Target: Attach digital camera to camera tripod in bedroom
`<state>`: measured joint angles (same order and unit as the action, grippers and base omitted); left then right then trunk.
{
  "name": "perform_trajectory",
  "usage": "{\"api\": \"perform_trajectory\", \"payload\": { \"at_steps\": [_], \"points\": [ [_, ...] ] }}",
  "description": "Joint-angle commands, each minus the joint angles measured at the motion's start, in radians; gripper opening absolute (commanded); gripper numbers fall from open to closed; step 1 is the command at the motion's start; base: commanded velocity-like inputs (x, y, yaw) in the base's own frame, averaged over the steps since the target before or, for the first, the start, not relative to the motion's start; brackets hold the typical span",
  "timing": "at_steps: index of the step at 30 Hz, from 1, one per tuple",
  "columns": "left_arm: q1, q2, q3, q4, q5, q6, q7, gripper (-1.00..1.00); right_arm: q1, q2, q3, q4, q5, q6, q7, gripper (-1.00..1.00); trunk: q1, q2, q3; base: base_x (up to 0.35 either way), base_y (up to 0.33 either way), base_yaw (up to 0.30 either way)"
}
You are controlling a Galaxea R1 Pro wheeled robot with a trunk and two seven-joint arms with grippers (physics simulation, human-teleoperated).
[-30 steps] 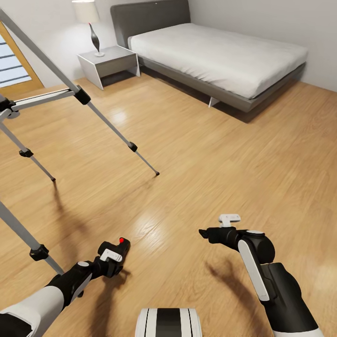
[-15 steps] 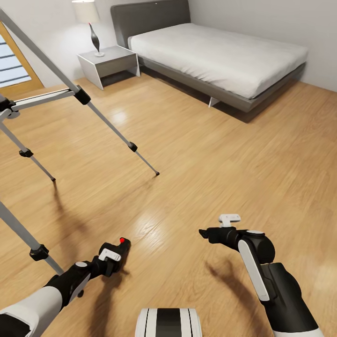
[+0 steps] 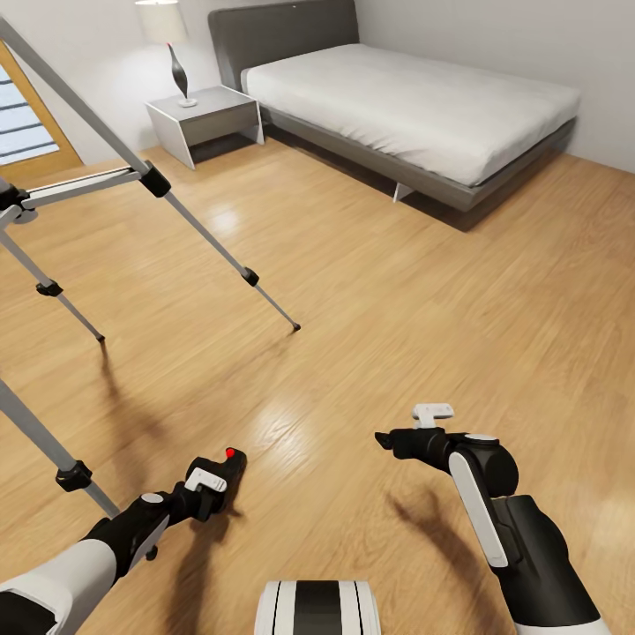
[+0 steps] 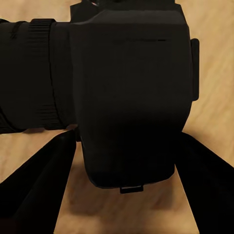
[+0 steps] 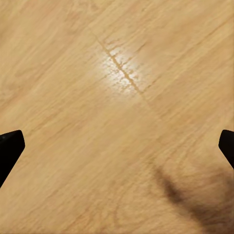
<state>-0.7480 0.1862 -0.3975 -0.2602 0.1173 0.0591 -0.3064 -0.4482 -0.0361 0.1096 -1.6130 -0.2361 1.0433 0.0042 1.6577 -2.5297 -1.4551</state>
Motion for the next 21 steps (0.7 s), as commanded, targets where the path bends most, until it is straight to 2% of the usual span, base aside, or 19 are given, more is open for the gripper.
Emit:
{"api": "perform_trajectory", "payload": {
  "at_steps": [1, 7, 21],
  "points": [
    [0.0, 0.001, 0.0, -0.002, 0.006, 0.005, 0.0, -1.0, 0.0, -0.001, 0.001, -0.001, 0.0, 0.004, 0.0, 1.0, 0.0, 0.0, -0.001, 0.0, 0.0, 0.0],
    [-0.001, 0.001, 0.0, -0.002, 0.006, 0.005, 0.0, -1.0, 0.0, -0.001, 0.001, -0.001, 0.0, 0.004, 0.0, 1.0, 0.0, 0.0, -0.001, 0.0, 0.0, 0.0],
    [-0.002, 0.0, -0.001, -0.005, 0.01, 0.004, -0.01, -1.0, 0.0, 0.001, 0.0, -0.001, 0.0, 0.004, 0.0, 1.0, -0.006, 0.003, 0.054, 0.0, 0.0, 0.0]
  ]
}}
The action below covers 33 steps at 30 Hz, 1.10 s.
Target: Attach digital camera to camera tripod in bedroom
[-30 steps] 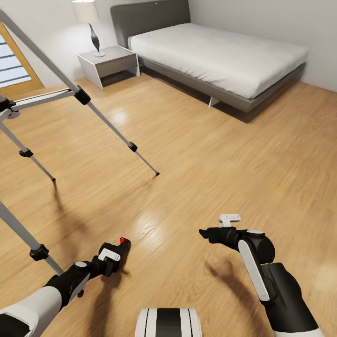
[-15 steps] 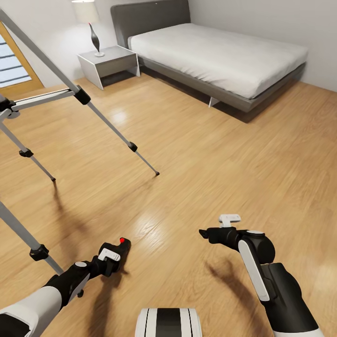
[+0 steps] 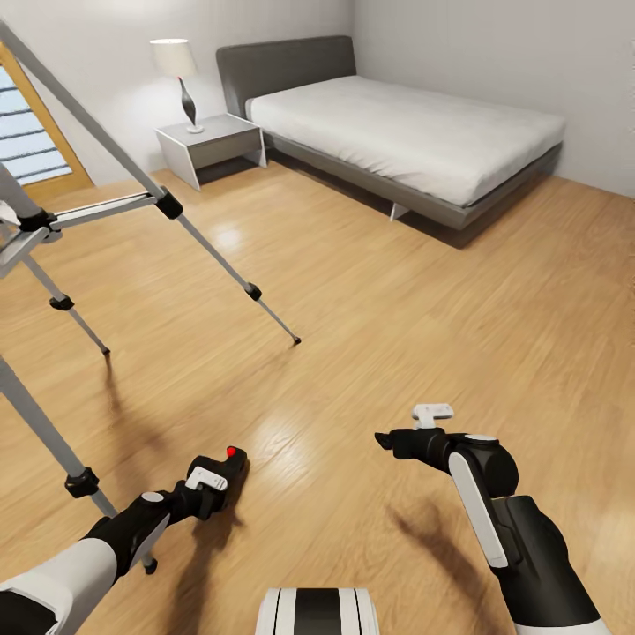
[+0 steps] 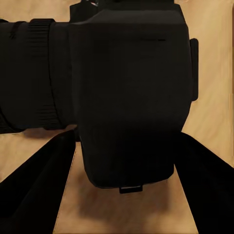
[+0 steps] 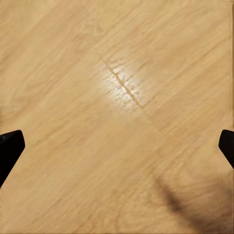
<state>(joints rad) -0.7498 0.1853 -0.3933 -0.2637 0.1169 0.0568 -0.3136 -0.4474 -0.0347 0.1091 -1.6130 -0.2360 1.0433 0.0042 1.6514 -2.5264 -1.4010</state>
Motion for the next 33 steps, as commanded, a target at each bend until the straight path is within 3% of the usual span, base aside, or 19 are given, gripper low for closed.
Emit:
{"api": "perform_trajectory", "payload": {
  "at_steps": [1, 17, 26, 30, 33],
  "points": [
    [0.0, 0.001, -0.005, -0.002, 0.01, 0.006, -0.003, -1.0, -0.001, -0.001, 0.001, -0.001, 0.0, 0.004, 0.0, 1.0, -0.001, 0.0, 0.003, 0.0, 0.0, 0.0],
    [-0.006, -0.009, -0.005, -0.016, 0.015, 0.021, -0.027, -1.0, -0.001, 0.0, -0.001, -0.001, 0.0, 0.004, 0.0, 1.0, -0.008, 0.004, 0.065, 0.0, 0.0, 0.0],
    [-0.001, -0.075, 0.01, -0.173, 0.023, 0.221, -0.034, -1.0, -0.001, -0.004, -0.008, -0.002, 0.001, 0.004, 0.001, 1.0, -0.012, 0.006, 0.1, 0.0, 0.0, 0.0],
    [0.006, -0.103, 0.022, -0.217, 0.022, 0.266, -0.03, -1.0, -0.001, -0.005, -0.009, -0.002, 0.001, 0.004, 0.002, 1.0, -0.014, 0.007, 0.115, 0.0, 0.0, 0.0],
    [0.012, -0.132, 0.05, -0.243, 0.023, 0.313, -0.019, -1.0, -0.001, -0.006, -0.011, -0.002, 0.001, 0.004, 0.002, 1.0, -0.015, 0.007, 0.127, 0.0, 0.0, 0.0]
  ]
}}
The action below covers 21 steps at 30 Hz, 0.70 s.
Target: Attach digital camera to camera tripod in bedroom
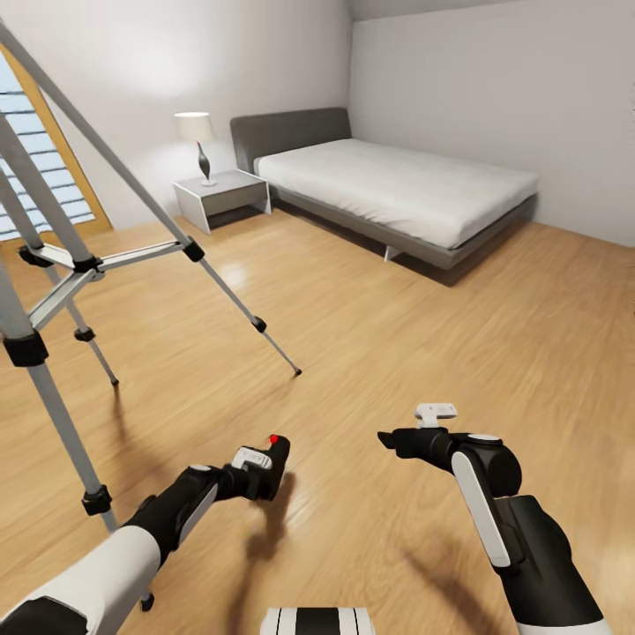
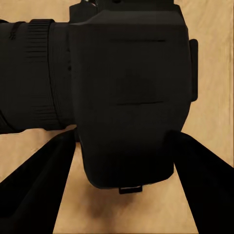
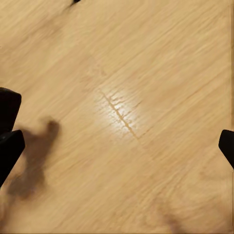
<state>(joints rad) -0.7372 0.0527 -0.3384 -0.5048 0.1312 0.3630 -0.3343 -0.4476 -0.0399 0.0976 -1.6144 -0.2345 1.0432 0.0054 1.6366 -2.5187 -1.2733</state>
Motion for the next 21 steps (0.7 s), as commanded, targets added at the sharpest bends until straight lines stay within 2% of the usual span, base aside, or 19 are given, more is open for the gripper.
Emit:
{"api": "perform_trajectory", "payload": {
  "at_steps": [1, 2, 5, 9, 11, 14, 15, 18, 21],
  "points": [
    [0.001, -0.007, 0.007, -0.009, 0.009, 0.028, 0.006, -1.0, -0.001, -0.001, 0.0, -0.001, 0.0, 0.004, 0.001, 1.0, -0.001, 0.0, 0.003, 0.0, 0.0, 0.0],
    [0.001, -0.007, 0.007, -0.009, 0.009, 0.028, 0.006, -1.0, -0.001, -0.001, 0.0, -0.001, 0.0, 0.004, 0.001, 1.0, -0.001, 0.0, 0.007, 0.0, 0.0, 0.0],
    [0.016, -0.024, 0.037, -0.036, 0.01, 0.091, 0.022, -1.0, -0.004, -0.005, -0.005, -0.001, 0.0, 0.002, 0.001, 1.0, -0.002, 0.001, 0.019, 0.0, 0.0, 0.0],
    [0.053, -0.034, 0.055, -0.097, 0.011, 0.139, 0.046, -1.0, -0.005, -0.021, -0.007, -0.001, 0.0, -0.039, 0.002, 1.0, -0.004, 0.002, 0.034, 0.0, 0.0, 0.0],
    [0.087, -0.038, 0.068, -0.153, 0.012, 0.171, 0.064, -1.0, -0.005, -0.042, -0.009, -0.001, 0.0, -0.068, 0.003, 1.0, -0.005, 0.002, 0.042, 0.0, 0.0, 0.0],
    [0.146, -0.041, 0.111, -0.262, 0.011, 0.232, 0.094, -1.0, -0.003, -0.082, -0.012, -0.001, 0.0, -0.105, 0.014, 1.0, -0.006, 0.003, 0.053, 0.0, 0.0, 0.0],
    [0.146, -0.041, 0.111, -0.262, 0.011, 0.232, 0.094, -1.0, -0.003, -0.082, -0.012, -0.001, 0.0, -0.105, 0.014, 1.0, -0.007, 0.003, 0.057, 0.0, 0.0, 0.0],
    [0.216, -0.042, 0.161, -0.394, 0.011, 0.29, 0.122, -1.0, -0.002, -0.12, -0.022, -0.001, -0.002, -0.124, 0.058, 1.0, -0.008, 0.004, 0.069, 0.0, 0.0, 0.0],
    [0.278, -0.044, 0.195, -0.518, 0.012, 0.325, 0.141, -1.0, 0.001, -0.144, -0.056, -0.001, -0.003, -0.131, 0.162, 1.0, -0.01, 0.005, 0.081, 0.0, 0.0, 0.0]
  ]
}}
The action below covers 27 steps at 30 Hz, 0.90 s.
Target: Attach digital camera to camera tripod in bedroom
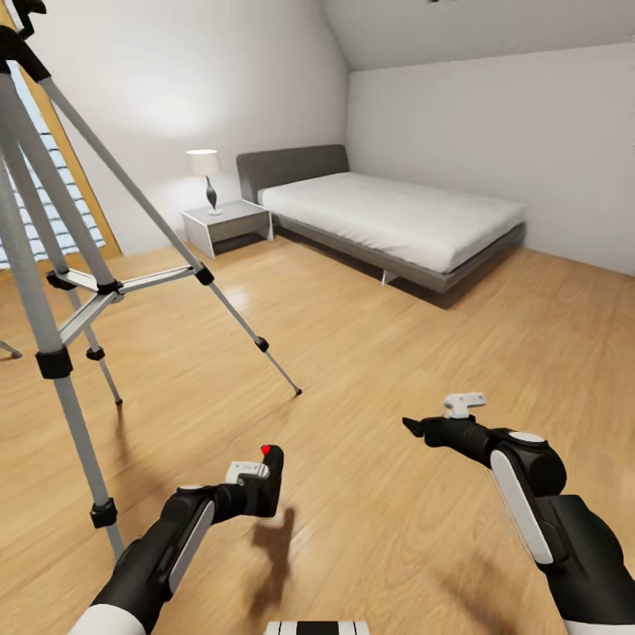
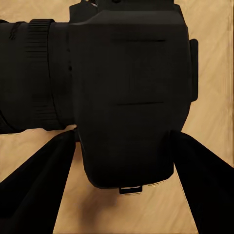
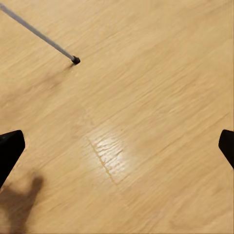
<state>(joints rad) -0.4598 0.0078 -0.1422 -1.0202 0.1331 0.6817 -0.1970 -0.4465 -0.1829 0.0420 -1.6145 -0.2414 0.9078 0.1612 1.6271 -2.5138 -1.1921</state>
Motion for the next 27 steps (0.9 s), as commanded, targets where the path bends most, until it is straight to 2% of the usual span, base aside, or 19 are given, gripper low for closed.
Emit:
{"api": "perform_trajectory", "payload": {
  "at_steps": [1, 5, 6, 8, 11, 18, 21, 27],
  "points": [
    [0.017, 0.0, 0.006, -0.034, 0.01, 0.013, 0.008, -1.0, 0.0, -0.006, -0.014, -0.001, 0.003, 0.003, 0.051, 1.0, -0.001, 0.0, 0.003, 0.0, 0.0, 0.0],
    [0.07, -0.002, 0.022, -0.11, 0.013, 0.028, 0.02, -1.0, 0.003, -0.023, -0.059, -0.001, 0.003, -0.001, 0.226, 1.0, -0.002, 0.001, 0.019, 0.0, 0.0, 0.0],
    [0.07, -0.002, 0.022, -0.11, 0.013, 0.028, 0.02, -1.0, 0.003, -0.023, -0.059, -0.001, 0.003, -0.001, 0.226, 1.0, -0.003, 0.001, 0.022, 0.0, 0.0, 0.0],
    [0.086, -0.008, 0.026, -0.128, 0.013, 0.03, 0.024, -1.0, 0.006, -0.037, -0.073, -0.001, 0.003, -0.002, 0.288, 1.0, -0.004, 0.002, 0.03, 0.0, 0.0, 0.0],
    [0.108, -0.021, 0.029, -0.15, 0.012, 0.031, 0.03, -1.0, 0.011, -0.062, -0.086, -0.001, 0.004, -0.008, 0.345, 1.0, -0.005, 0.002, 0.042, 0.0, 0.0, 0.0],
    [0.142, -0.038, 0.03, -0.182, 0.013, 0.034, 0.062, -1.0, 0.021, -0.087, -0.097, -0.001, 0.004, -0.055, 0.392, 1.0, -0.008, 0.004, 0.069, 0.0, 0.0, 0.0],
    [0.145, -0.043, 0.029, -0.184, 0.014, 0.035, 0.068, -1.0, 0.021, -0.089, -0.097, -0.001, 0.004, -0.072, 0.397, 1.0, -0.01, 0.005, 0.08, 0.0, 0.0, 0.0],
    [0.15, -0.075, 0.011, -0.179, 0.013, 0.038, 0.074, -1.0, 0.024, -0.086, -0.097, -0.001, 0.004, -0.094, 0.405, 1.0, -0.012, 0.006, 0.104, 0.0, 0.0, 0.0]
  ]
}}
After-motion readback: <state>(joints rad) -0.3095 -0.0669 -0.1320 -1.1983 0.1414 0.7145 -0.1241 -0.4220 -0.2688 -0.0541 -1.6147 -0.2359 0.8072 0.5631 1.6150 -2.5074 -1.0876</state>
